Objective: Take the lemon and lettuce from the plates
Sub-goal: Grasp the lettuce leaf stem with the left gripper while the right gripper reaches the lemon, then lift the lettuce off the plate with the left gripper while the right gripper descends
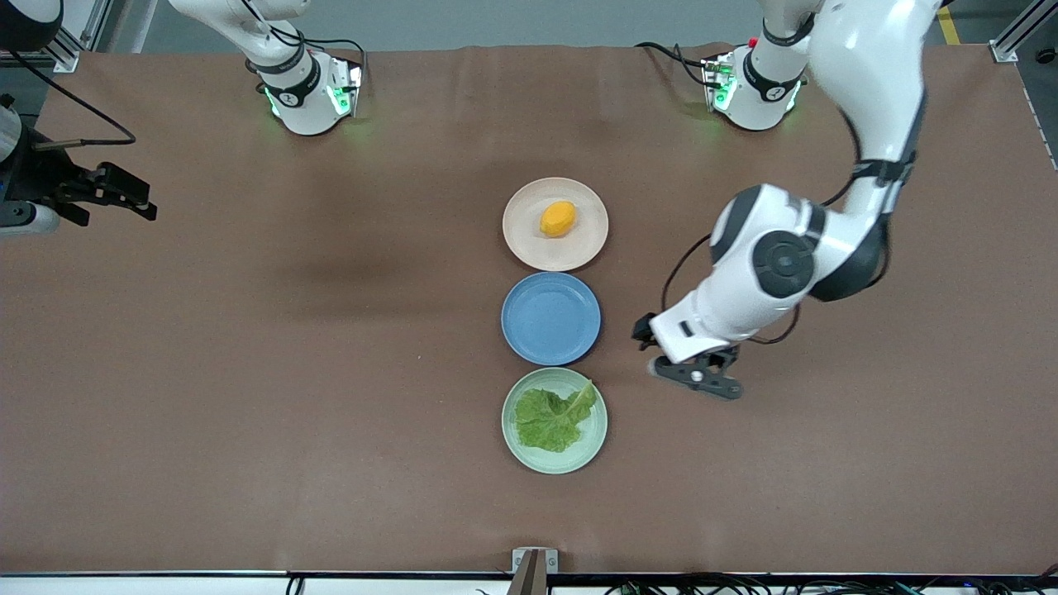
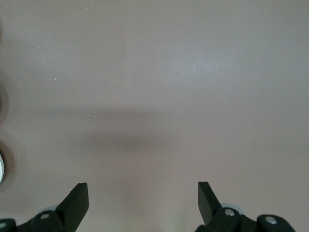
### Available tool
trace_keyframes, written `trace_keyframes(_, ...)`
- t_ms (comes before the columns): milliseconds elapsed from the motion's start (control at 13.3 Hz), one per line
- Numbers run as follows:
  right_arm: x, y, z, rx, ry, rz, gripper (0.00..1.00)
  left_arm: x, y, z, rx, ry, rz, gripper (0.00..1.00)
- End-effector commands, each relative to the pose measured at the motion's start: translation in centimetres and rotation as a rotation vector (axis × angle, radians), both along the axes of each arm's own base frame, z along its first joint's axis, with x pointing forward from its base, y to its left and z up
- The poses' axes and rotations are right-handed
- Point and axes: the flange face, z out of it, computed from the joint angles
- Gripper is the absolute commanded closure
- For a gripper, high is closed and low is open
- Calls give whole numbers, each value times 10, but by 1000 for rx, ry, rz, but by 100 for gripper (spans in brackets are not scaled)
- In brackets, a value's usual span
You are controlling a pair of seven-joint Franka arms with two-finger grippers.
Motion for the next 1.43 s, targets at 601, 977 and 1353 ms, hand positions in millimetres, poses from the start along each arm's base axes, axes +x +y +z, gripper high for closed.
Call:
trace_keyframes(601, 21, 134, -51, 12, 138, -285, 0, 0, -79, -149, -97, -356, -204, 23)
trace_keyframes(977, -35, 321, -63, 51, 119, -677, 0, -7, -95, -172, -113, -413, -240, 39)
trace_keyframes(1353, -107, 491, -150, 52, 50, -900, 0, -6, -91, -173, -13, -480, -445, 90)
